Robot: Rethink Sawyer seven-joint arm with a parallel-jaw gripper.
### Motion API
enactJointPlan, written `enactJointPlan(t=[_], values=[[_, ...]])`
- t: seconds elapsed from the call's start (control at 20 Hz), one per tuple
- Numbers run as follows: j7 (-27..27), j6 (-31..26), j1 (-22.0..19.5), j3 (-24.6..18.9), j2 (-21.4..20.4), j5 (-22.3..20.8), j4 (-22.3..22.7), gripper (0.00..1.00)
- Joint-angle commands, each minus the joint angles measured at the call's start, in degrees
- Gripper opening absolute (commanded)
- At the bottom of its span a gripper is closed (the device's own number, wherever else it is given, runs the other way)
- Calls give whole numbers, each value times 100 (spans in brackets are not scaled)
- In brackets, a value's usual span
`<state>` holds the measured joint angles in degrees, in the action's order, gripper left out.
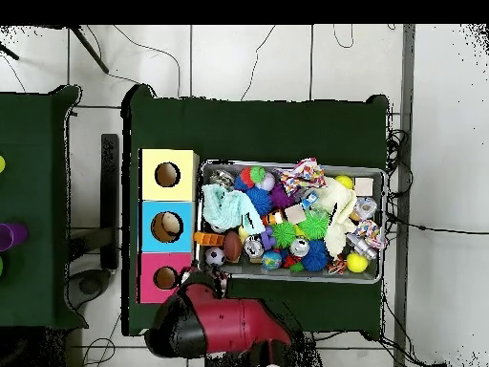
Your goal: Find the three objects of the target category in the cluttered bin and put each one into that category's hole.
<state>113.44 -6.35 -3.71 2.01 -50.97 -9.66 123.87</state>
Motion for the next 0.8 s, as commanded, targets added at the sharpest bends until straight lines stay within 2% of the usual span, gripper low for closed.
enactJointPlan(t=[0.05,0.2,0.4,0.8], values=[[398,9,307,46,745,-77,-1217,100],[612,75,600,277,1029,64,-1382,100],[730,501,682,368,1448,54,-1471,100],[745,922,351,201,1794,-30,-1426,100]])
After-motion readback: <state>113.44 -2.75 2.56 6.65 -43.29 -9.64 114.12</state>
